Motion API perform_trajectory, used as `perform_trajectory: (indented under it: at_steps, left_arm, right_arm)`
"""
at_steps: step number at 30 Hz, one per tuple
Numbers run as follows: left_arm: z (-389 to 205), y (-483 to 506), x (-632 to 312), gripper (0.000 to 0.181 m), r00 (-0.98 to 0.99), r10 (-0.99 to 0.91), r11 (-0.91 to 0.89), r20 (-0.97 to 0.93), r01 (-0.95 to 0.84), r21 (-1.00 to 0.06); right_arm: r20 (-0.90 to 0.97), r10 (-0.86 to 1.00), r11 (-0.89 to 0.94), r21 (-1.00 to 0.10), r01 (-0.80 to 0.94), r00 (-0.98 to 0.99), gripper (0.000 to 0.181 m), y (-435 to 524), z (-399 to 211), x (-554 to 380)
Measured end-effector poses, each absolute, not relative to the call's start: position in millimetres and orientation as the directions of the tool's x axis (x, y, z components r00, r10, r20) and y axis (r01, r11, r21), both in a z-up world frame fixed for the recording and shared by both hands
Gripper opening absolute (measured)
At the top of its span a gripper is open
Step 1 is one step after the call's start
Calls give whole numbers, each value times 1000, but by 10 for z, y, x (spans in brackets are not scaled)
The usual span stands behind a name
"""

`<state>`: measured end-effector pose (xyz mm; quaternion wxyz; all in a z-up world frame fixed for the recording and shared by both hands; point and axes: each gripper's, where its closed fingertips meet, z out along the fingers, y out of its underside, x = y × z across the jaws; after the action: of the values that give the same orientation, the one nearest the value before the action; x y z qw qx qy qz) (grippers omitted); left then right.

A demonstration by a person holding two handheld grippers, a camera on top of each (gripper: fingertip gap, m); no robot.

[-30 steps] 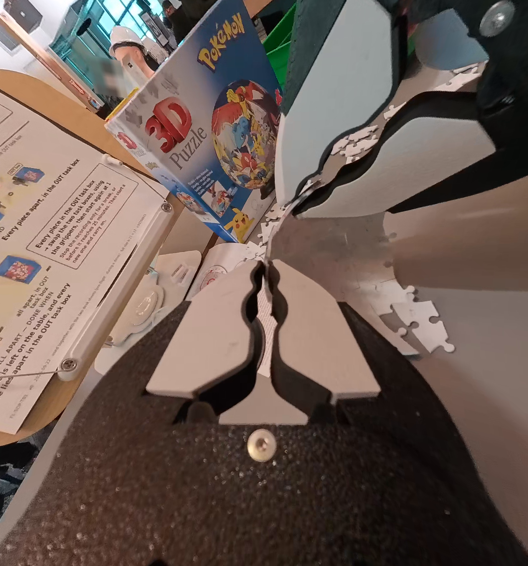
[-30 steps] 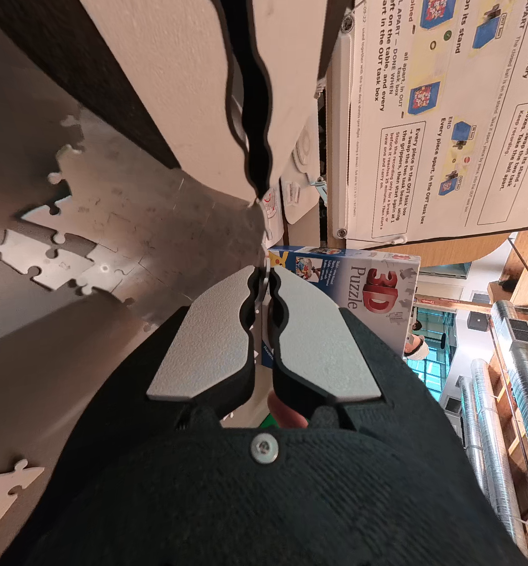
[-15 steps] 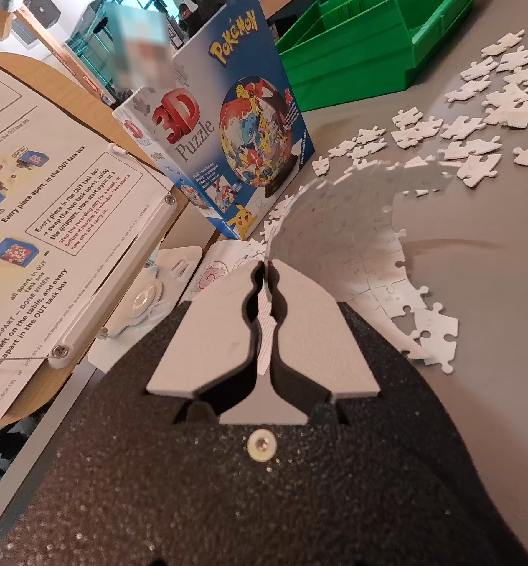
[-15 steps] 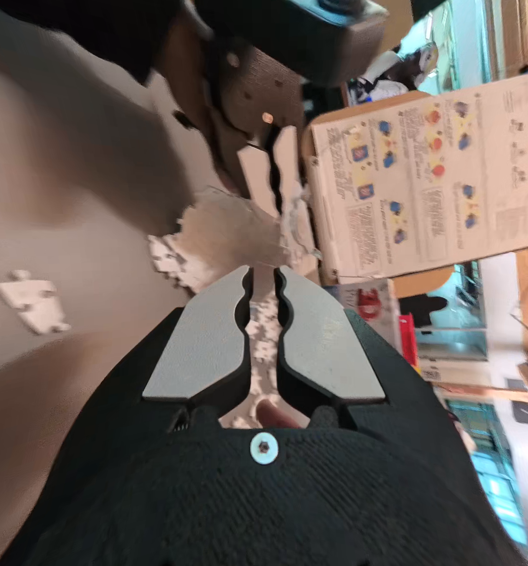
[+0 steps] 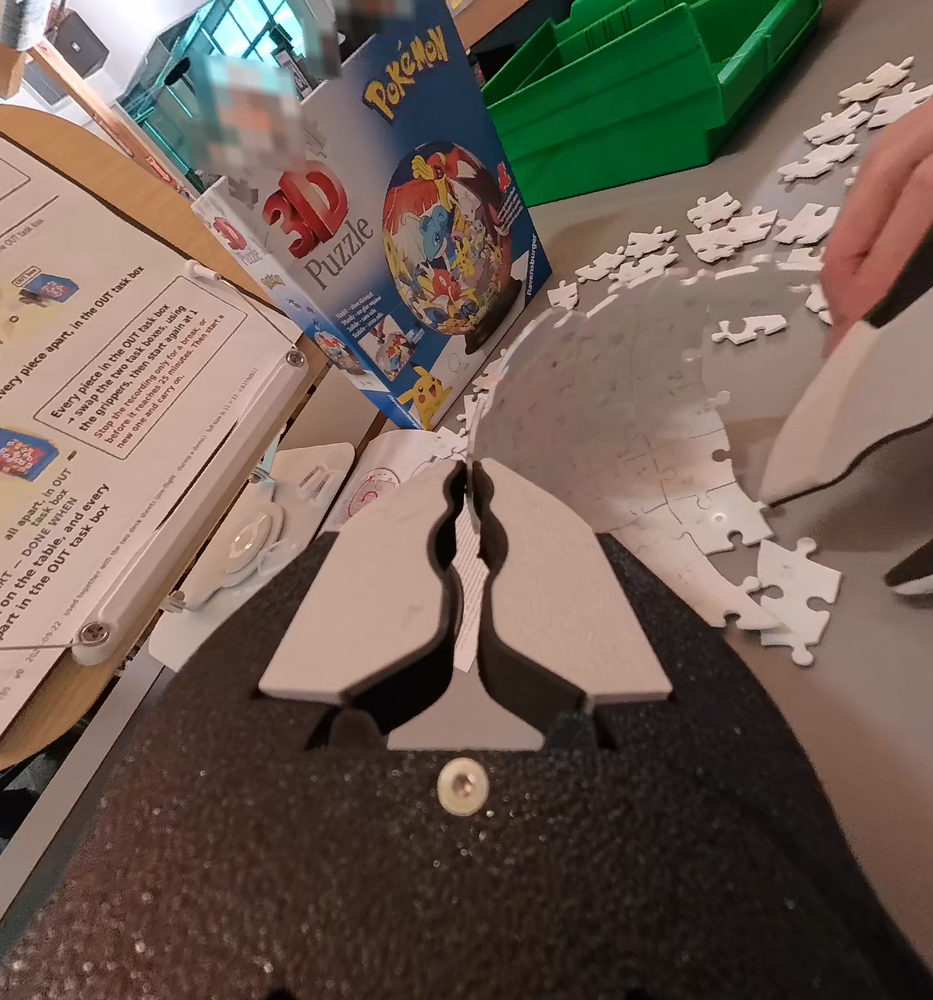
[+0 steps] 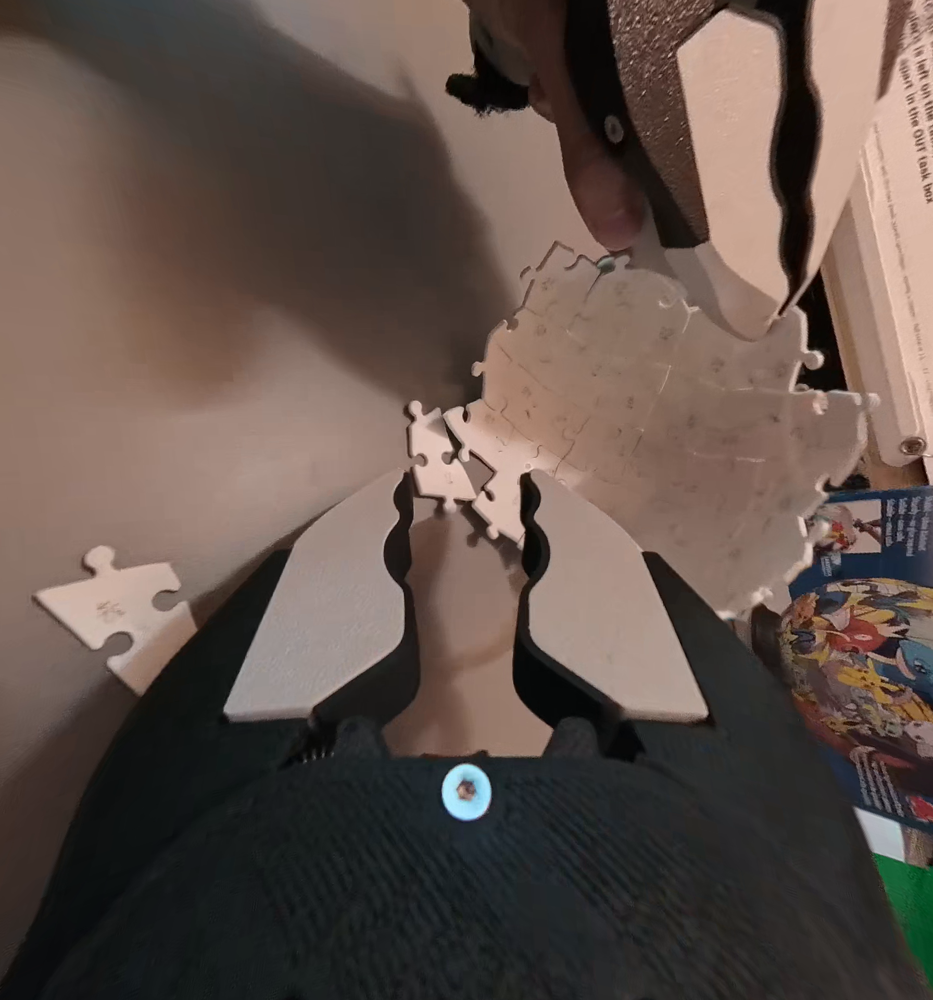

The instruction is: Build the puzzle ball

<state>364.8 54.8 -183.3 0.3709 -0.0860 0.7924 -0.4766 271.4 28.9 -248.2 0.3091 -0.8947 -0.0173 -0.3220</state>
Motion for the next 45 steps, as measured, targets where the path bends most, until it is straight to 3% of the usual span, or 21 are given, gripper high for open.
perform_trajectory:
  at_steps: [6, 14, 25, 32, 36, 39, 45]
  left_arm:
    - [-1821, 551, 3626, 2, -734, -457, 504, -503, 252, -826]
    - [-1773, 542, 3572, 2, -737, -440, 462, -514, 305, -833]
    - [-1760, 597, 3623, 2, -647, -509, 506, -568, 309, -805]
    - [-1739, 675, 3540, 2, -608, -554, 487, -568, 316, -814]
    - [-1753, 745, 3506, 2, -601, -579, 477, -551, 299, -827]
    - [-1766, 790, 3500, 2, -594, -601, 470, -535, 280, -837]
    - [-1765, 808, 3471, 2, -610, -610, 442, -505, 267, -856]
  right_arm:
    - [465, -107, -808, -555, 195, 879, 35, 369, -2651, 2686]
    - [480, -156, -811, -561, 165, 863, 23, 372, -2675, 2677]
    - [509, -419, -763, -646, 12, 752, 25, 202, -2580, 2721]
    - [537, -187, -749, -620, 235, 823, 29, 431, -2577, 2526]
    - [566, -191, -794, -570, 213, 802, 33, 385, -2596, 2663]
    - [552, -196, -788, -581, 205, 810, 21, 408, -2616, 2671]
    - [532, -233, -795, -586, 155, 814, 31, 261, -2609, 2733]
